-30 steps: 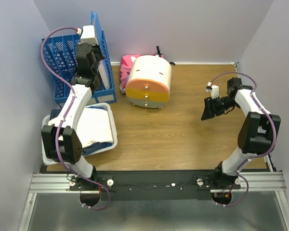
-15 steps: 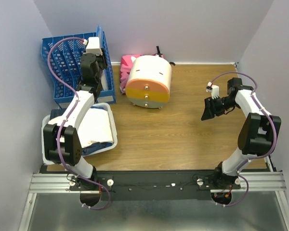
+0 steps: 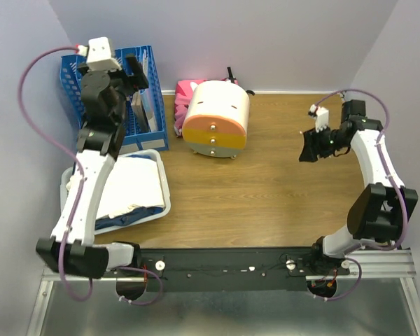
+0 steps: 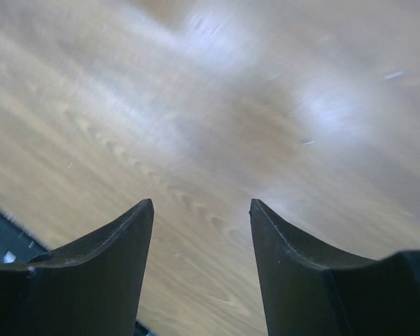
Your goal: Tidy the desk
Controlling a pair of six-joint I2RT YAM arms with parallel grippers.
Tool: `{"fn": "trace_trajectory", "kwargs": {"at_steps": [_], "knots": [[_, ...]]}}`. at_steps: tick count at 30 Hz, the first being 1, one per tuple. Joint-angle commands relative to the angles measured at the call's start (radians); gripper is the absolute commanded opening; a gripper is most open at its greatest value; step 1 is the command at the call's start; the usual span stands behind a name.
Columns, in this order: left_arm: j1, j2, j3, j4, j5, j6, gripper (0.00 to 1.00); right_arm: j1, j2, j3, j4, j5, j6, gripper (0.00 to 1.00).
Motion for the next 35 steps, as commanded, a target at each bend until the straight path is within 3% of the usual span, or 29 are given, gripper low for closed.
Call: {"fn": "trace_trajectory", "kwargs": {"at_steps": [1, 2, 3, 5, 10, 17, 23, 35], "knots": [[-0.004, -0.168, -0.007, -0.315, 0.08, -0.197, 0.99, -0.011, -0.111, 0.116, 0.126, 0.156, 0.166, 0.76], [-0.004, -0.191, -0.021, -0.385, 0.097, -0.224, 0.99, -0.013, -0.123, 0.127, 0.185, 0.18, 0.202, 0.8], [-0.004, -0.217, -0.051, -0.416, 0.126, -0.25, 0.99, -0.013, -0.145, 0.142, 0.212, 0.213, 0.234, 0.93], [-0.004, -0.296, -0.088, -0.481, 0.21, -0.288, 0.99, -0.013, -0.163, 0.187, 0.279, 0.297, 0.326, 1.0], [-0.004, -0.478, -0.185, -0.614, 0.249, -0.347, 0.99, -0.013, -0.182, 0.28, 0.327, 0.432, 0.443, 1.0], [-0.004, -0.645, -0.231, -0.74, 0.202, -0.339, 0.99, -0.013, -0.252, 0.305, 0.322, 0.394, 0.441, 1.0], [-0.004, -0.685, -0.222, -0.786, 0.18, -0.315, 0.99, -0.013, -0.274, 0.309, 0.379, 0.506, 0.558, 1.0], [-0.004, -0.699, -0.205, -0.815, 0.142, -0.273, 0.99, -0.013, -0.321, 0.248, 0.428, 0.509, 0.568, 1.0]]}}
